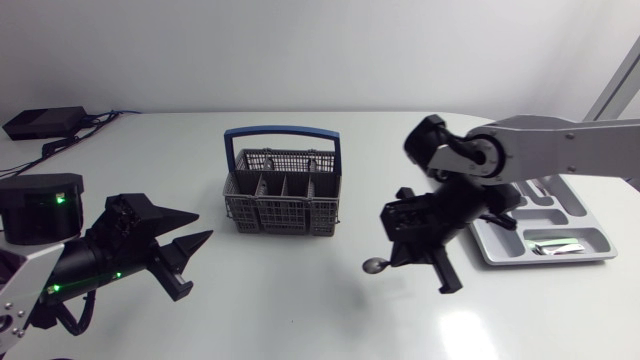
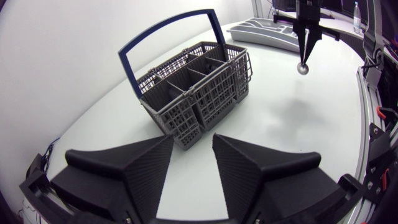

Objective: Unload the cutlery basket into the drawer organizer.

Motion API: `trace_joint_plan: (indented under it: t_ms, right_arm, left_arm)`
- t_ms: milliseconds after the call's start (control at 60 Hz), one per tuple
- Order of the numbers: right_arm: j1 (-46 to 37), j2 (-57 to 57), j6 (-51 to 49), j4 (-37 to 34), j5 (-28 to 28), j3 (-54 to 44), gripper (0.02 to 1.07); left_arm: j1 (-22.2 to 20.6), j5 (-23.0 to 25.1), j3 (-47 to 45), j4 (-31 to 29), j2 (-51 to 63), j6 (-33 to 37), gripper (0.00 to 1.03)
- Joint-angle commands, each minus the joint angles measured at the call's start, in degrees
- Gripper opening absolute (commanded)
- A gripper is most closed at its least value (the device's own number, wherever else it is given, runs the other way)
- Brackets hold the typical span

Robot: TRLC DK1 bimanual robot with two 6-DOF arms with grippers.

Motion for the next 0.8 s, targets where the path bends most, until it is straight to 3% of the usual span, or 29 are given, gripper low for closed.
trace_joint_plan:
  t_ms: [0, 200, 400, 783]
  right_arm:
    - [-6.4, -2.3, -6.6, -1.0, -0.4, -2.7, 0.09]
    - [-25.0, -1.3, -19.3, -2.6, -1.5, -2.2, 0.09]
    - [-41.5, 4.4, -30.7, -7.0, -2.3, 5.2, 0.09]
    - [-57.7, 18.9, -42.3, -8.3, -2.8, 19.8, 0.08]
  left_arm:
    - [-1.6, -1.5, 0.1, 0.7, 1.3, -1.5, 0.48]
    - [-4.3, -4.7, 1.0, 1.4, 3.0, -2.7, 0.48]
    - [-5.7, -6.7, 1.4, 1.4, 3.5, -2.9, 0.49]
    - [-8.1, -9.8, 3.3, 2.1, 6.4, -4.2, 0.49]
